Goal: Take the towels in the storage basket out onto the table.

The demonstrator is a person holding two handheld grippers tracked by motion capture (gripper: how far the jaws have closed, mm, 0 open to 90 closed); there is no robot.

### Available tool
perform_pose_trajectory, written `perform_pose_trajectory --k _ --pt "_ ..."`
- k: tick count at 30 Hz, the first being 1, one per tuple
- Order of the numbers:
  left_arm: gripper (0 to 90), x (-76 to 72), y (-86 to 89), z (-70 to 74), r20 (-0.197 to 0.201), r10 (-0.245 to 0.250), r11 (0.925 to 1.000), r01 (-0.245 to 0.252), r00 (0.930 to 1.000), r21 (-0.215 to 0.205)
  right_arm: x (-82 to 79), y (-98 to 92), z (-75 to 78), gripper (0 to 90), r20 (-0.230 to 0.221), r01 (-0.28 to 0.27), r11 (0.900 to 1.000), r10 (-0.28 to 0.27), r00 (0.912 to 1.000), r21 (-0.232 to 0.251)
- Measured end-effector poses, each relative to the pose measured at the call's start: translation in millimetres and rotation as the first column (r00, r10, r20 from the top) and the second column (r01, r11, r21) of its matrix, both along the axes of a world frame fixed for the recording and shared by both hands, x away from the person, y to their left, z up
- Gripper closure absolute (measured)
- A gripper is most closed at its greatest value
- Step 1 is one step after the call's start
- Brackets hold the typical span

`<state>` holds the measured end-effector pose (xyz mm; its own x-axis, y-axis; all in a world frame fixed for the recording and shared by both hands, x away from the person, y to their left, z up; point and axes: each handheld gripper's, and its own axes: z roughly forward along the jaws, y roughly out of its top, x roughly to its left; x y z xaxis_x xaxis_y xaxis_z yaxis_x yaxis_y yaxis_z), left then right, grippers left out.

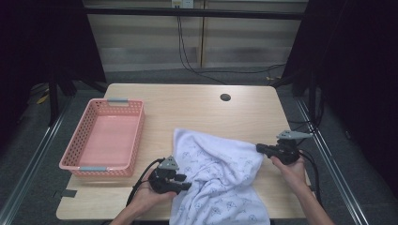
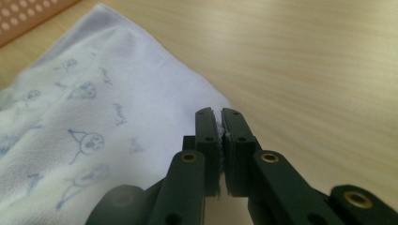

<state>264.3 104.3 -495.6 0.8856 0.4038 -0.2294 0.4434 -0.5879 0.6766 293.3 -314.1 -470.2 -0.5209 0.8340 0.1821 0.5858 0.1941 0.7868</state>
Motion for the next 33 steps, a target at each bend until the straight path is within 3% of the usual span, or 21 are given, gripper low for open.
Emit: perform_pose_trajectory --k 1,3,6,7,10,11,13,14,15,18,20,21,23,26,28,29,31,32,33 --pt "60.1 -7.7 0.0 0.3 0.022 -0.015 0.9998 0.014 0.9997 0.011 -4.6 -1.8 -0.9 86.5 0.001 -0.004 1.0 0.004 1.0 -0.013" --pt "60.3 -18.1 2.5 1.3 -0.011 -0.045 0.999 0.045 0.9989 0.006 -18.3 -6.0 -1.9 86.6 -0.01 -0.01 1.0 0.01 0.9999 -0.029" --pt "62.8 -27.2 6.8 4.0 -0.058 -0.078 0.9969 0.079 0.9953 0.004 -37.6 -13.6 0.9 86.6 -0.009 -0.016 1.0 0.016 0.9998 -0.017" --pt "62.9 -27.3 7.2 5.6 -0.043 -0.086 0.9963 0.086 0.9954 0.005 -43.3 -15.8 1.4 86.6 -0.006 -0.02 1.0 0.02 0.9998 -0.012" --pt "60.1 -6.9 7.4 13.7 -0.008 -0.007 0.9984 0.007 0.9999 -0.056 -48.3 -17.9 -1.0 86.5 -0.009 -0.024 1.0 0.024 0.9997 -0.015" --pt "58.7 9.1 7.5 16.8 0.004 0.035 0.9959 -0.034 0.9994 -0.084 -46.3 -17.4 -1.9 86.5 -0.007 -0.026 0.999 0.026 0.9996 -0.019" --pt "57.5 31.9 5.2 19.0 0.025 0.098 0.9919 -0.095 0.9949 -0.084 -38.3 -14.7 -3.1 86.5 -0.008 -0.026 0.999 0.026 0.9996 -0.018" --pt "57.4 31.9 5.2 19.0 0.025 0.098 0.9919 -0.095 0.9949 -0.084 -34.4 -13.2 -3.0 86.5 -0.008 -0.028 0.999 0.028 0.9996 -0.02" --pt "57.3 60.0 2.2 17.5 0.019 0.147 0.9859 -0.144 0.989 -0.085 -29.9 -11.5 -2.7 86.4 -0.007 -0.029 0.999 0.029 0.9996 -0.015" --pt "55.9 86.6 0.7 12.9 0.006 0.23 0.9682 -0.228 0.9732 -0.102 -23.5 -9.4 -2.1 86.4 0.001 -0.041 0.999 0.041 0.9991 -0.009" --pt "52.7 90.5 0.3 11.8 0.016 0.242 0.9657 -0.239 0.9701 -0.101 -21.9 -8.9 -1.8 86.3 0.003 -0.047 0.999 0.047 0.9989 -0.006" --pt "52.7 96.5 0.8 9.2 0.014 0.268 0.9584 -0.265 0.9634 -0.106 -21.3 -8.6 -1.7 86.3 0.003 -0.048 0.999 0.048 0.9989 -0.008" --pt "43.7 101.8 0.8 5.9 0.009 0.28 0.956 -0.278 0.9601 -0.095 -18.1 -7.8 -1.4 86.2 0.003 -0.046 0.999 0.046 0.9989 -0.02" --pt "42.6 106.8 3.0 3.1 0.022 0.33 0.9425 -0.328 0.9439 -0.067 -16.6 -8.0 -1.4 86.2 0.003 -0.048 0.999 0.048 0.9989 -0.013" --pt "42.3 107.9 2.2 -0.2 0.03 0.341 0.9398 -0.339 0.9397 -0.041 -15.9 -7.9 -0.8 86.2 0.004 -0.053 0.999 0.053 0.9986 -0.014" --pt "42.3 108.3 1.6 -2.2 0.032 0.339 0.9407 -0.338 0.9403 -0.024 -15.9 -7.9 -0.8 86.2 0.004 -0.053 0.999 0.053 0.9986 -0.014" --pt "46.5 108.7 0.2 -4.9 0.032 0.316 0.9486 -0.316 0.9481 -0.014 -16.0 -8.1 -0.5 86.2 0.004 -0.054 0.998 0.054 0.9985 -0.014" --pt "50.2 108.8 -2.1 -6.7 0.068 0.295 0.9554 -0.295 0.9532 -0.002 -15.9 -8.3 -0.7 86.2 0.005 -0.058 0.998 0.058 0.9983 -0.011" --pt "52.4 108.8 -2.1 -6.7 0.068 0.295 0.9554 -0.295 0.9532 -0.002 -15.9 -8.3 -0.7 86.2 0.005 -0.058 0.998 0.058 0.9983 -0.011"
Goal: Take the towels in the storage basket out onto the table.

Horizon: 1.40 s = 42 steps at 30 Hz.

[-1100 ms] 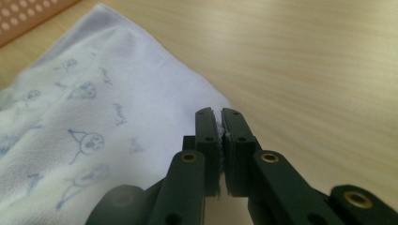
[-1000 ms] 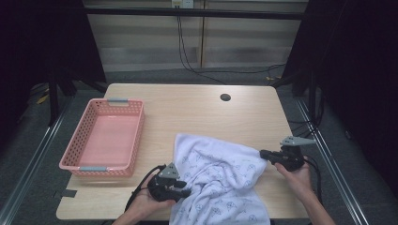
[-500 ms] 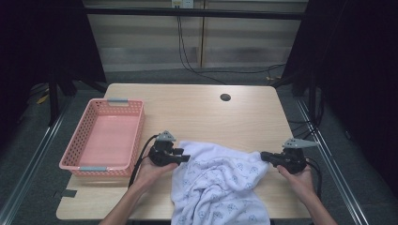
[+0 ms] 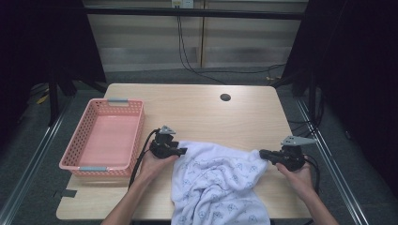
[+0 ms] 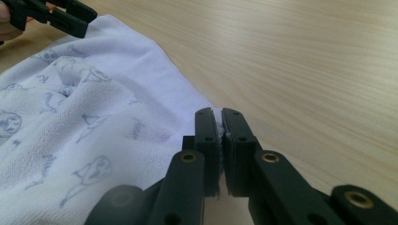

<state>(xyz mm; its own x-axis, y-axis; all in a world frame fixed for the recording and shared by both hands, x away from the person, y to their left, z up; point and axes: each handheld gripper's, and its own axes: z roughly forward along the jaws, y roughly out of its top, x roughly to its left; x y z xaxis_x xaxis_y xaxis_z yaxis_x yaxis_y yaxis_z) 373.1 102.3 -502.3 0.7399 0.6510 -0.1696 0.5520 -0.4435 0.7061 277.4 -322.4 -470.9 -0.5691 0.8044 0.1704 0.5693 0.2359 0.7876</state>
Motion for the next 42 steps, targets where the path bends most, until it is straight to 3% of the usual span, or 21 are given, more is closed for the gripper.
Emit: perform_pose_trajectory --k 2,3,4,5,8,9,12,15,17,19,20,21,23,24,25,27,32,35,37,39,42 --pt "54.1 0.0 -1.2 0.5 -0.002 -0.013 0.9999 0.013 0.9999 0.006 -0.1 0.1 -1.0 86.1 -0.003 -0.008 1.0 0.008 1.0 -0.001" --pt "58.1 -1.6 -2.1 0.0 -0.002 -0.049 0.9988 0.049 0.9988 -0.003 -0.7 0.9 -2.0 86.0 -0.006 -0.012 1.0 0.012 0.9999 0.002" --pt "65.5 -6.1 -4.0 0.0 0.011 -0.073 0.9973 0.072 0.9973 0.011 -1.3 1.6 -3.2 86.0 -0.016 -0.021 1.0 0.021 0.9996 0.004" --pt "78.9 -10.2 -5.8 0.5 0.012 -0.093 0.9955 0.092 0.9956 0.02 -3.2 4.2 -6.5 86.1 -0.026 -0.039 0.999 0.039 0.9989 -0.002" --pt "85.4 -19.7 -6.4 0.2 -0.013 -0.132 0.9912 0.132 0.9911 0.0 -6.2 5.8 -8.2 86.2 -0.041 -0.057 0.998 0.057 0.9976 -0.002" --pt "86.3 -23.0 -5.7 0.2 -0.032 -0.144 0.9895 0.144 0.989 -0.014 -11.2 4.5 -6.8 86.2 -0.043 -0.06 0.998 0.061 0.9972 0.026" --pt "86.6 -38.5 -3.7 1.3 -0.053 -0.182 0.9833 0.181 0.9819 -0.022 -19.1 2.9 -3.4 86.3 -0.042 -0.068 0.997 0.07 0.9967 0.034" --pt "86.6 -56.6 -1.9 4.0 -0.057 -0.212 0.9773 0.212 0.9756 -0.008 -38.4 0.6 0.2 86.3 -0.034 -0.073 0.996 0.074 0.9967 0.046" --pt "86.6 -65.4 1.0 6.4 -0.068 -0.232 0.9723 0.23 0.9703 -0.042 -43.5 0.3 0.5 86.3 -0.036 -0.082 0.996 0.084 0.9958 0.043" --pt "86.6 -74.1 7.3 20.4 -0.03 -0.229 0.9707 0.226 0.9729 -0.081 -53.5 -0.1 4.4 86.3 -0.028 -0.087 0.995 0.088 0.9957 0.047" --pt "86.7 -74.1 7.3 20.4 -0.03 -0.229 0.9707 0.226 0.9729 -0.081 -60.1 -3.3 13.8 86.4 0.008 -0.081 0.994 0.081 0.9967 0.069" --pt "86.7 -75.7 13.0 29.6 -0.013 -0.205 0.9709 0.202 0.9787 -0.129 -61.5 -4.8 18.5 86.4 0.024 -0.075 0.994 0.073 0.997 0.075" --pt "86.7 -76.0 16.8 36.1 0.002 -0.198 0.9703 0.197 0.9801 -0.141 -62.1 -6.3 23.8 86.5 0.044 -0.074 0.994 0.071 0.9965 0.082" --pt "86.7 -76.3 21.8 47.7 0.044 -0.177 0.9721 0.182 0.9832 -0.148 -61.9 -8.4 31.4 86.5 0.069 -0.067 0.994 0.061 0.9958 0.09" --pt "86.8 -73.6 28.7 62.3 0.07 -0.149 0.966 0.16 0.9864 -0.203 -57.3 -12.7 53.3 86.6 0.13 -0.052 0.993 0.038 0.9908 0.106" --pt "86.7 -70.2 33.4 77.7 0.112 -0.125 0.9633 0.148 0.9858 -0.224 -51.2 -13.6 69.5 86.6 0.175 -0.046 0.993 0.027 0.9843 0.106" --pt "86.8 -51.6 44.6 123.3 0.214 -0.056 0.965 0.108 0.9753 -0.239 -28.6 -11.3 112.6 86.7 0.288 -0.041 0.992 0.006 0.9575 0.117" --pt "86.8 -37.5 53.5 150.2 0.272 0.0 0.9652 0.071 0.9624 -0.252 -11.0 -9.4 135.1 86.7 0.331 -0.031 0.992 -0.011 0.9437 0.121" --pt "86.8 -24.9 61.8 166.5 0.296 0.044 0.9623 0.039 0.9542 -0.269 1.2 -8.7 147.2 86.6 0.349 -0.027 0.991 -0.019 0.937 0.128" --pt "86.8 -14.6 67.3 176.2 0.3 0.073 0.9594 0.015 0.9513 -0.282 13.3 -8.0 157.9 86.6 0.363 -0.017 0.991 -0.034 0.9311 0.136" --pt "86.8 3.0 71.1 188.8 0.311 0.105 0.9612 -0.017 0.9445 -0.275 33.1 -5.7 171.5 86.7 0.38 -0.013 0.99 -0.041 0.9243 0.138"
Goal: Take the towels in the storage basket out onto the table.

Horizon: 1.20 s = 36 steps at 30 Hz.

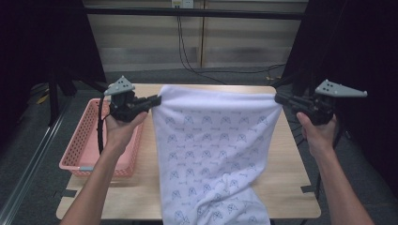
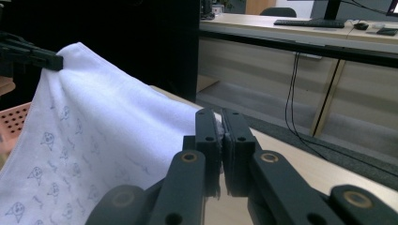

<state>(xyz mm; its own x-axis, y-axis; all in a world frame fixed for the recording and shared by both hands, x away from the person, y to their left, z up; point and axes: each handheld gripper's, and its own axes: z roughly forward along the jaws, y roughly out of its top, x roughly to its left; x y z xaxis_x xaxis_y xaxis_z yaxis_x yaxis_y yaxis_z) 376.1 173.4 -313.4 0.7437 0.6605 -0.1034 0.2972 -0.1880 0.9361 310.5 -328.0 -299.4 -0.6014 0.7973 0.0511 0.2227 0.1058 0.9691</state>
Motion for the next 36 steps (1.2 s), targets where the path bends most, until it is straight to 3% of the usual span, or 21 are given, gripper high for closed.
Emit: perform_pose_trajectory --k 4,6,7,8,9,11,14,17,19,23,26,28,29,31,32,33,34,36 --pt "86.8 28.7 -3.9 6.0 0.005 0.058 0.9981 -0.058 0.9983 0.019 35.1 8.0 10.2 86.6 -0.007 0.027 0.999 -0.028 0.9996 -0.045" --pt "86.7 45.8 -4.5 4.0 -0.007 0.093 0.9954 -0.093 0.9956 0.024 51.1 11.3 11.4 86.6 -0.007 0.037 0.998 -0.038 0.9993 -0.045" --pt "86.5 59.9 -4.9 -1.9 -0.034 0.122 0.9921 -0.121 0.992 0.033 61.2 12.9 10.5 86.5 -0.007 0.045 0.998 -0.045 0.9989 -0.047" --pt "80.9 59.9 -4.9 -1.9 -0.034 0.122 0.9921 -0.121 0.992 0.033 61.2 12.9 10.5 86.5 -0.007 0.045 0.998 -0.045 0.9989 -0.047" --pt "80.9 66.8 -5.8 -7.1 -0.059 0.145 0.9888 -0.143 0.9876 0.043 78.5 17.4 5.3 84.3 -0.023 0.06 0.997 -0.061 0.9979 -0.057" --pt "64.5 76.1 -8.5 -19.4 -0.113 0.154 0.9873 -0.148 0.9817 0.058 95.3 23.5 -7.0 69.1 -0.059 0.109 0.989 -0.115 0.9916 -0.098" --pt "54.3 76.7 -10.0 -32.2 -0.139 0.151 0.988 -0.145 0.9787 0.053 105.8 25.3 -30.0 60.2 -0.112 0.123 0.987 -0.134 0.9846 -0.1" --pt "54.4 67.9 -12.4 -39.0 -0.147 0.105 0.9931 -0.096 0.9836 0.067 98.3 23.4 -50.4 57.4 -0.148 0.095 0.99 -0.11 0.9828 -0.106" --pt "54.6 58.1 -14.8 -40.5 -0.148 0.076 0.9966 -0.071 0.9861 0.042 85.3 21.1 -61.5 57.0 -0.169 0.066 0.993 -0.082 0.9822 -0.101" --pt "53.5 29.9 -24.7 -46.1 -0.143 -0.009 0.9986 0.016 0.9897 0.05 42.4 20.9 -81.6 55.6 -0.206 -0.003 0.993 -0.021 0.9782 -0.116" --pt "53.3 2.8 -29.7 -58.2 -0.159 -0.073 0.9946 0.083 0.9846 0.062 0.0 22.2 -98.9 54.9 -0.247 -0.069 0.993 0.043 0.968 -0.098" --pt "52.4 -16.5 -31.3 -68.3 -0.18 -0.095 0.9908 0.111 0.9791 0.078 -28.6 25.6 -114.4 55.0 -0.294 -0.124 0.986 0.087 0.9518 -0.11" --pt "52.1 -25.8 -31.3 -74.4 -0.195 -0.123 0.988 0.139 0.973 0.068 -42.1 27.5 -123.4 55.0 -0.318 -0.147 0.983 0.104 0.9422 -0.112" --pt "52.6 -44.9 -32.4 -87.9 -0.223 -0.144 0.9847 0.162 0.9641 0.064 -65.4 32.5 -143.9 57.3 -0.382 -0.204 0.974 0.152 0.9115 -0.097" --pt "52.5 -52.9 -33.5 -95.3 -0.247 -0.172 0.9786 0.194 0.9538 0.069 -75.1 36.1 -154.0 57.3 -0.42 -0.226 0.969 0.164 0.8927 -0.102" --pt "52.4 -60.2 -34.4 -102.5 -0.262 -0.191 0.9715 0.22 0.9459 0.088 -82.7 39.8 -163.8 58.1 -0.451 -0.257 0.959 0.179 0.8746 -0.118" --pt "51.8 -67.3 -34.4 -110.1 -0.273 -0.192 0.97 0.224 0.9427 0.093 -88.5 43.8 -172.6 58.9 -0.477 -0.284 0.95 0.19 0.858 -0.132" --pt "52.1 -76.5 -32.3 -128.5 -0.322 -0.211 0.9712 0.235 0.9229 0.038 -93.9 50.3 -185.7 58.5 -0.51 -0.321 0.935 0.203 0.8356 -0.154"
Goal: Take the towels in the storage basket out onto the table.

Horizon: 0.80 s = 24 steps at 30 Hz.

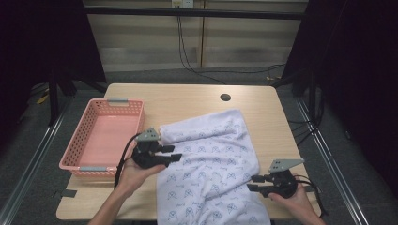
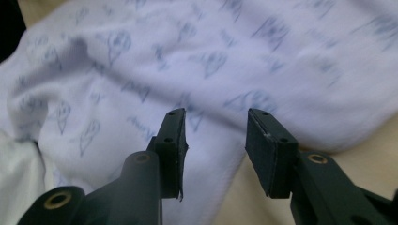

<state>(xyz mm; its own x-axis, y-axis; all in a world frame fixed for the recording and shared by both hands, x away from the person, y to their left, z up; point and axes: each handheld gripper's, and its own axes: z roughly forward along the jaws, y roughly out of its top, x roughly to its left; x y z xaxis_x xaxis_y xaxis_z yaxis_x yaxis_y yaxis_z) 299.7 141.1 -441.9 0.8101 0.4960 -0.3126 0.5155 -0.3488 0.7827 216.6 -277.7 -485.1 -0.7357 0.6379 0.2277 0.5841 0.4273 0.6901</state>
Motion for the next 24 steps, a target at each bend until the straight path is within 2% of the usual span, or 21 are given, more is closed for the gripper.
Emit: perform_pose_trajectory --k 1,3,4,5,6,7,9,10,11,12,13,14,15,17,20,21,22,23,24 --pt "52.2 -6.6 0.7 -14.8 -0.009 0.012 0.9995 -0.012 0.9999 0.03 0.4 3.0 -3.1 58.0 -0.002 -0.009 1.0 0.009 1.0 -0.019" --pt "51.6 -8.3 2.6 -25.8 -0.034 0.006 0.9991 -0.004 0.9994 0.043 7.6 5.6 -4.2 57.4 0.004 -0.023 1.0 0.023 0.9997 0.002" --pt "51.0 -9.1 4.3 -30.4 -0.044 0.019 0.9983 -0.016 0.9989 0.056 9.8 6.2 -5.8 57.4 -0.005 -0.026 1.0 0.026 0.9997 0.015" --pt "50.7 -9.2 7.1 -32.4 -0.05 0.021 0.9977 -0.018 0.9985 0.066 11.8 8.5 -8.8 57.3 -0.008 -0.042 0.999 0.041 0.9991 -0.008" --pt "50.6 -9.3 10.1 -33.1 -0.048 0.027 0.9976 -0.024 0.9985 0.065 11.3 11.4 -12.1 58.2 0.011 -0.057 0.998 0.057 0.9983 -0.036" --pt "50.2 -9.7 12.9 -33.6 -0.048 0.041 0.9979 -0.038 0.998 0.053 10.1 12.9 -12.5 58.7 0.031 -0.067 0.997 0.068 0.9972 -0.045" --pt "49.9 -10.8 16.6 -37.4 -0.055 0.058 0.9974 -0.056 0.9968 0.045 6.2 13.6 -11.6 68.4 0.066 -0.067 0.993 0.074 0.9951 -0.093" --pt "49.9 -11.9 16.0 -39.9 -0.064 0.052 0.9974 -0.049 0.9966 0.053 4.9 12.6 -10.9 77.2 0.07 -0.068 0.992 0.076 0.9946 -0.107" --pt "49.9 -14.0 14.0 -43.9 -0.069 0.04 0.9961 -0.034 0.9968 0.082 4.1 11.1 -10.1 85.0 0.059 -0.076 0.991 0.083 0.9948 -0.113" --pt "49.9 -17.5 10.7 -48.4 -0.059 0.024 0.9921 -0.016 0.998 0.125 2.6 8.4 -9.8 87.8 0.035 -0.083 0.991 0.087 0.9956 -0.104" --pt "49.9 -19.3 8.4 -49.9 -0.058 0.014 0.9885 -0.005 0.9982 0.151 -0.8 5.1 -9.5 88.9 0.011 -0.088 0.992 0.089 0.9959 -0.087" --pt "50.1 -21.0 6.5 -50.9 -0.052 0.005 0.9847 0.005 0.9986 0.174 -3.4 3.0 -8.9 89.5 0.005 -0.102 0.991 0.103 0.9947 -0.088" --pt "50.7 -21.7 4.7 -51.2 -0.043 0.003 0.9846 0.005 0.9991 0.175 -8.0 0.3 -6.8 89.7 -0.002 -0.113 0.988 0.114 0.9935 -0.104" --pt "51.7 -20.9 2.1 -52.3 -0.043 -0.007 0.9843 0.014 0.999 0.176 -20.1 -8.2 -2.9 89.8 -0.032 -0.145 0.987 0.144 0.9891 -0.063" --pt "52.4 -16.7 1.2 -54.9 -0.04 -0.004 0.9827 0.012 0.9992 0.185 -33.7 -14.3 8.6 89.7 -0.047 -0.194 0.98 0.191 0.9804 -0.044" --pt "54.2 -15.8 1.1 -55.2 -0.035 0.009 0.9825 -0.003 0.9993 0.186 -37.2 -16.3 14.5 89.0 -0.039 -0.213 0.976 0.212 0.9766 -0.038" --pt "55.2 -13.9 1.5 -55.6 -0.035 0.015 0.983 -0.009 0.9993 0.183 -38.4 -17.4 17.5 84.9 -0.03 -0.205 0.978 0.204 0.9786 -0.036" --pt "57.2 -13.2 2.0 -55.9 -0.034 0.012 0.983 -0.006 0.9994 0.184 -38.2 -19.6 19.9 74.4 -0.012 -0.17 0.985 0.169 0.9855 -0.034" --pt "59.6 -13.3 2.6 -56.2 -0.019 0.014 0.9807 -0.01 0.9997 0.195 -36.4 -21.1 19.7 69.7 0.002 -0.141 0.989 0.141 0.99 -0.036"
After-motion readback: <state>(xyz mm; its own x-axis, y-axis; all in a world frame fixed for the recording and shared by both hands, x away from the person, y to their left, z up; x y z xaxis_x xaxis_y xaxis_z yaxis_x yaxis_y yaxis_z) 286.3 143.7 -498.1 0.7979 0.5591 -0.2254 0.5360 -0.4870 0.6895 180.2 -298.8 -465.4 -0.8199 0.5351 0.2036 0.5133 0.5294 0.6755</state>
